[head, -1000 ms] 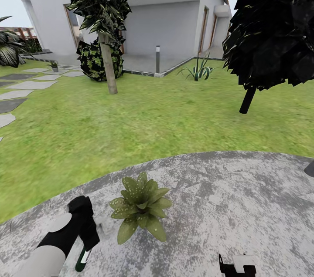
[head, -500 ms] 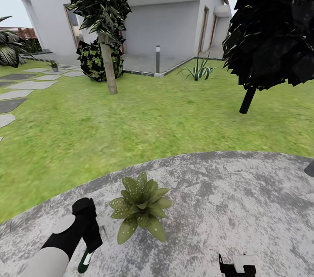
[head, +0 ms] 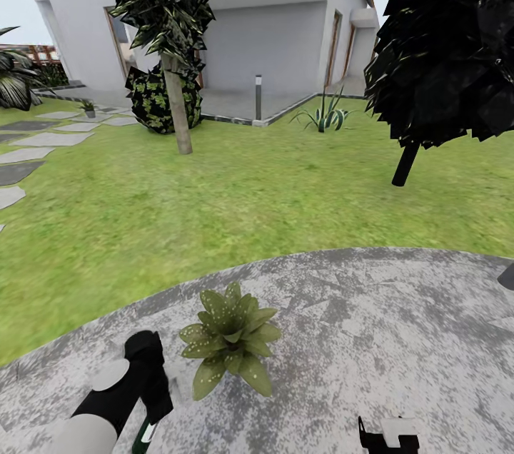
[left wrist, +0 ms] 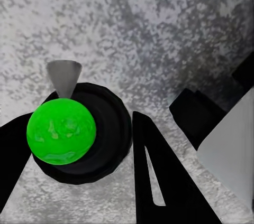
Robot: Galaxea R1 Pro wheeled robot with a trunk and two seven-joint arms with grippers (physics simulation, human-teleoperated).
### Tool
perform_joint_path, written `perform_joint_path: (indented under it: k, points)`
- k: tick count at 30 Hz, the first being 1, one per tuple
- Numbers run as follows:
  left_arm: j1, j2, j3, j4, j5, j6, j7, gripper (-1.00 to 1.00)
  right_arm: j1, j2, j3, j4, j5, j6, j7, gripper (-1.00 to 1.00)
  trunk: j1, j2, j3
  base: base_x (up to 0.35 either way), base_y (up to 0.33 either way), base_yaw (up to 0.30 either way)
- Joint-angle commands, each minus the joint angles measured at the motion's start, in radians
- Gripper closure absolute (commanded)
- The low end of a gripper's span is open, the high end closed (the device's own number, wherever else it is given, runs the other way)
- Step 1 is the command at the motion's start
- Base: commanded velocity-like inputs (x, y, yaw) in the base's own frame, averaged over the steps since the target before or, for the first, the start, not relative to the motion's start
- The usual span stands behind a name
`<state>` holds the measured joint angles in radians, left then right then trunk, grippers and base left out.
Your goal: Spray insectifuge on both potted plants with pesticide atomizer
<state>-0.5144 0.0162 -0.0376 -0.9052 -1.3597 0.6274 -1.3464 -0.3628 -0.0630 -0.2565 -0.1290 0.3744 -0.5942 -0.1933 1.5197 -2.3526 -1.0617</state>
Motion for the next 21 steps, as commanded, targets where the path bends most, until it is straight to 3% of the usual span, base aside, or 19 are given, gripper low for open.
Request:
perform_joint_path:
  k: [1, 5, 9, 12, 15, 21]
  points:
    - [-0.001, -0.004, -0.018, -0.001, -0.004, 0.011, -0.006, 1.0, -0.001, 0.0, -0.004, 0.001, 0.011, -0.003, -0.006, -1.0, 0.0, 0.0, -0.001, 0.0, 0.0, 0.0]
    - [0.003, 0.008, -0.024, 0.0, -0.005, 0.011, -0.006, 1.0, -0.001, 0.0, -0.004, 0.001, 0.011, -0.003, -0.006, -1.0, 0.0, 0.0, -0.001, 0.0, 0.0, 0.0]
    - [0.008, 0.072, -0.017, 0.008, 0.005, 0.011, -0.005, 1.0, -0.001, 0.0, -0.004, 0.001, 0.011, -0.003, -0.006, -1.0, 0.0, 0.0, -0.001, 0.0, 0.0, 0.0]
    - [0.009, 0.087, -0.017, 0.014, 0.008, 0.011, -0.004, 1.0, -0.001, 0.0, -0.004, 0.001, 0.011, -0.003, -0.006, -1.0, 0.0, 0.0, -0.001, 0.0, 0.0, 0.0]
    - [0.011, 0.081, -0.019, 0.016, 0.008, 0.012, 0.002, 1.0, -0.001, 0.0, -0.004, 0.001, 0.011, -0.003, -0.006, -1.0, 0.0, 0.0, -0.001, 0.0, 0.0, 0.0]
    - [0.011, 0.021, -0.021, 0.008, 0.001, 0.012, 0.01, 1.0, -0.001, 0.0, -0.004, 0.002, 0.011, -0.003, -0.006, -1.0, 0.0, 0.0, -0.001, 0.0, 0.0, 0.0]
